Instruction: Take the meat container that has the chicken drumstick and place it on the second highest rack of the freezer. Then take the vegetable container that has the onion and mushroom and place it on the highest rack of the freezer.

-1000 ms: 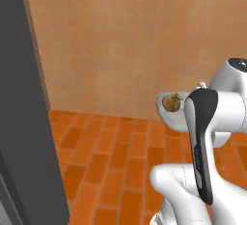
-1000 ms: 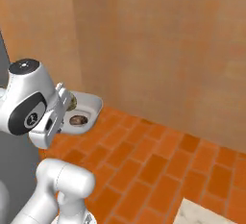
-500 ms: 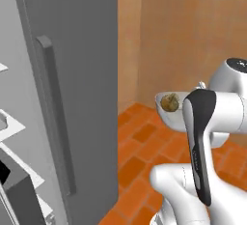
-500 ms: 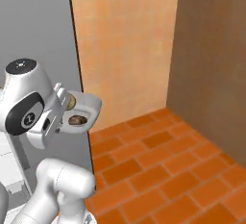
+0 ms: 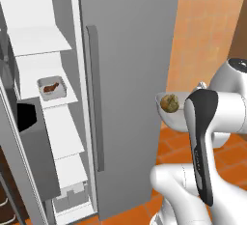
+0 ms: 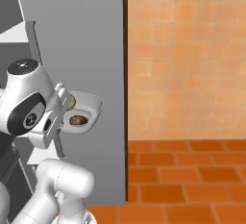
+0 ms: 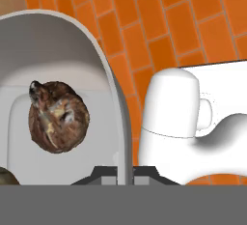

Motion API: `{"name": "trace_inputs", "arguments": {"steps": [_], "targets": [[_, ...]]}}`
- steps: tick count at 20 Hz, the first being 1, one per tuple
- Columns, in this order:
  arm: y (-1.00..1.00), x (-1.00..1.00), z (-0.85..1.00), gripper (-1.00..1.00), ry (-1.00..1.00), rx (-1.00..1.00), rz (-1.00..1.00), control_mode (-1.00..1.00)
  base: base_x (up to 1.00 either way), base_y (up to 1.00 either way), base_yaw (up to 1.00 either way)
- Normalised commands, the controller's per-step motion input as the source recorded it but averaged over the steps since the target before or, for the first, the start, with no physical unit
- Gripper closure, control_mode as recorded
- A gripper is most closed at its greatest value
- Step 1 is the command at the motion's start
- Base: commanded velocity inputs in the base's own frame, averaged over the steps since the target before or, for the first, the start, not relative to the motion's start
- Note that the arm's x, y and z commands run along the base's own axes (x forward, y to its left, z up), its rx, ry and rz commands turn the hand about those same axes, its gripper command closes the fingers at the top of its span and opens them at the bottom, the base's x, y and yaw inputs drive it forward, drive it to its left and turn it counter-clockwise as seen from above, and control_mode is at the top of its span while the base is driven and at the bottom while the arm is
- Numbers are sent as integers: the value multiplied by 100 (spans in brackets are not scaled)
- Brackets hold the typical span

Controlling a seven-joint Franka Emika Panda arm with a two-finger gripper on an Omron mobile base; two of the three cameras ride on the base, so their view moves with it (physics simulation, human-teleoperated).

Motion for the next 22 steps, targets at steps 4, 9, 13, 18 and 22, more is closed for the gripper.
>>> {"name": "trace_inputs", "arguments": {"steps": [4,9,13,18,22], "targets": [[0,0,0,100,0,0,0,100,21,-1,74],[0,0,0,100,0,0,0,100,31,0,65],[0,0,0,100,0,0,0,100,43,3,39],[0,0,0,100,0,0,0,100,31,32,7],[0,0,0,100,0,0,0,100,26,45,0]]}}
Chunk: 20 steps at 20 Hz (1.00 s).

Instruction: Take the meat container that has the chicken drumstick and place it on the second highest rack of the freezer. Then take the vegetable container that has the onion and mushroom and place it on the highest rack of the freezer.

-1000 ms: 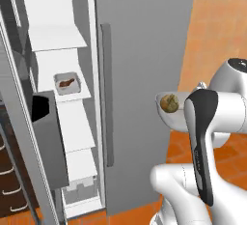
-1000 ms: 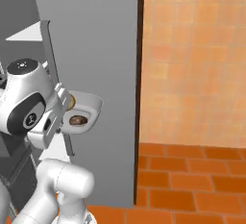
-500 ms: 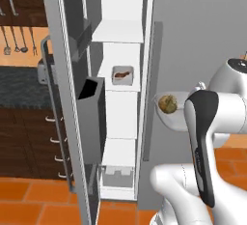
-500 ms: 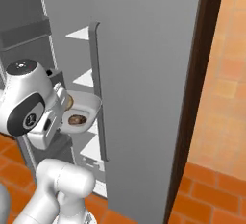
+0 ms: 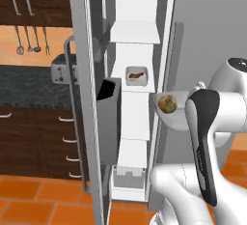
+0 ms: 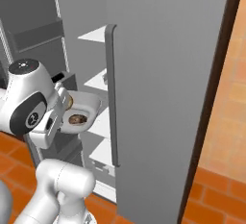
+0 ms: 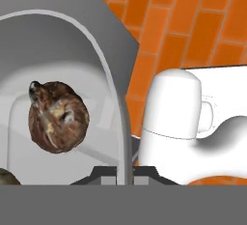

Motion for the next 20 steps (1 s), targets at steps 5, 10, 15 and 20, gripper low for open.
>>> {"name": "trace_inputs", "arguments": {"steps": [5,10,15,20], "targets": [[0,0,0,100,0,0,0,100,39,36,0],[0,0,0,100,0,0,0,100,42,16,0],[0,0,0,100,0,0,0,100,49,3,0],[0,0,0,100,0,0,0,100,44,31,0]]}}
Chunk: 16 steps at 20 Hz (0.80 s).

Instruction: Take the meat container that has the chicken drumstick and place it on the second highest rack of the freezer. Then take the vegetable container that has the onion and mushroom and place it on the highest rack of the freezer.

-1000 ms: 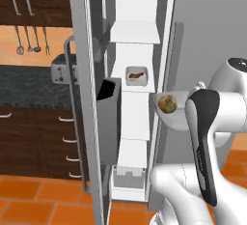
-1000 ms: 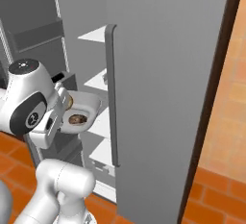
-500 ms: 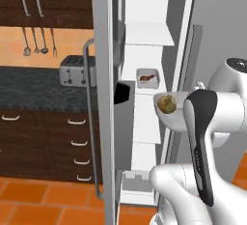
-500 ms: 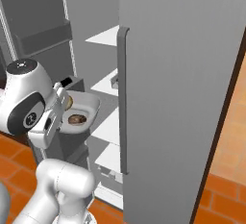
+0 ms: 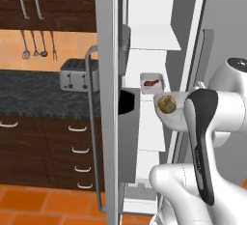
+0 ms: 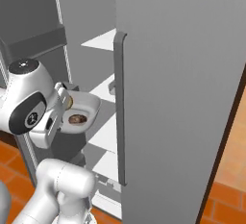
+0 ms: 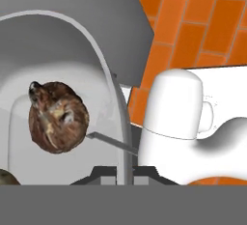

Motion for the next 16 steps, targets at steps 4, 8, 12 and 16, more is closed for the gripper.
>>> {"name": "trace_inputs", "arguments": {"steps": [4,8,12,16], "targets": [[0,0,0,100,0,0,0,100,49,24,0],[0,0,0,100,0,0,0,100,62,0,0],[0,0,0,100,0,0,0,100,66,0,0],[0,0,0,100,0,0,0,100,53,0,0]]}}
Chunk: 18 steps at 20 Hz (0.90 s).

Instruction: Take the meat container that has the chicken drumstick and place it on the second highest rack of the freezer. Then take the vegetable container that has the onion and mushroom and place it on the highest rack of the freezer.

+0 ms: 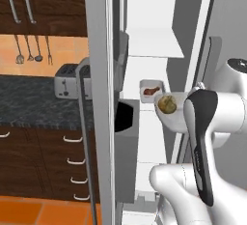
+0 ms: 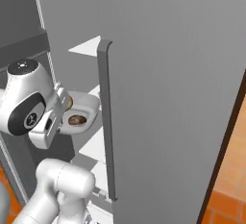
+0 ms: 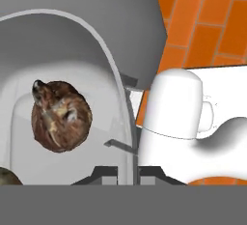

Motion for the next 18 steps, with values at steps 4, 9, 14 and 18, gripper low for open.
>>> {"name": "trace_inputs", "arguments": {"steps": [4,9,14,18], "targets": [[0,0,0,100,0,0,0,100,41,0,0],[0,0,0,100,0,0,0,100,3,0,0],[0,-2,0,100,-1,0,0,-100,0,0,0],[0,-33,32,100,-14,0,0,-100,0,0,0]]}}
